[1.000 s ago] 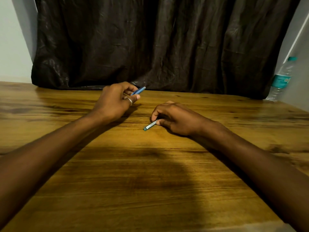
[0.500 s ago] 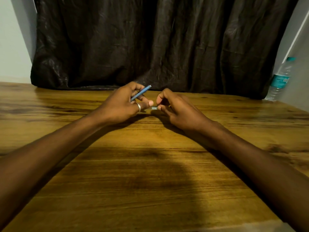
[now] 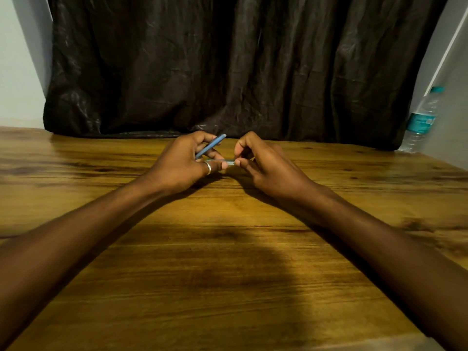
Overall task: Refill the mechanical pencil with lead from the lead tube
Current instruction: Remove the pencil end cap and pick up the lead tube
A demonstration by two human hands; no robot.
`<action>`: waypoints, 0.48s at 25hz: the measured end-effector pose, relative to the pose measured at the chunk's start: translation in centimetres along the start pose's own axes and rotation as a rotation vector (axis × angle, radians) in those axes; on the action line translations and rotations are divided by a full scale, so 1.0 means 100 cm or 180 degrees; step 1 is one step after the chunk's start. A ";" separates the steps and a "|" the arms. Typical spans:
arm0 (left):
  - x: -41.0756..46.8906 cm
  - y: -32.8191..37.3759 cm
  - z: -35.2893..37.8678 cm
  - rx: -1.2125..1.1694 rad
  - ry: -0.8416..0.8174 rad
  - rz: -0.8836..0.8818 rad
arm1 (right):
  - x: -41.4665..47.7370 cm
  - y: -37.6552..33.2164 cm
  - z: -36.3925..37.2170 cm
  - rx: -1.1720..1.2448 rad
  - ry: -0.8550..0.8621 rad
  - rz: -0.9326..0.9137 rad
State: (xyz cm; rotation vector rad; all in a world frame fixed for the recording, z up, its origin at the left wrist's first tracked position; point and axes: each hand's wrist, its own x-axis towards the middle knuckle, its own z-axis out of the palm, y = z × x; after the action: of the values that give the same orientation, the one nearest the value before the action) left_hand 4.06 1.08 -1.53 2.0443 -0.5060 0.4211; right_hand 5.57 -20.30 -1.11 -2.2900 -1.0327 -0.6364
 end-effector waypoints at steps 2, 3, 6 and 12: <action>0.001 -0.002 0.000 -0.0059 0.0035 -0.0028 | 0.001 0.001 0.002 0.0035 0.0056 -0.0033; 0.002 -0.002 -0.001 -0.0061 0.0064 -0.0020 | 0.001 0.003 0.002 0.0058 0.0138 -0.0046; 0.004 -0.004 -0.005 -0.0060 0.0219 -0.0017 | 0.003 0.010 -0.002 -0.0053 0.0463 0.0076; 0.005 -0.008 -0.010 -0.0071 0.0284 -0.0093 | -0.002 0.014 -0.004 0.0449 0.0558 0.0731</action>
State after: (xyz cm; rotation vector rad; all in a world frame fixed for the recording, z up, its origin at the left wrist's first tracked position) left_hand 4.76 2.22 -1.37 1.9994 -0.4244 0.4848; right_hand 6.49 -21.44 -1.30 -2.1458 -0.6975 -0.6348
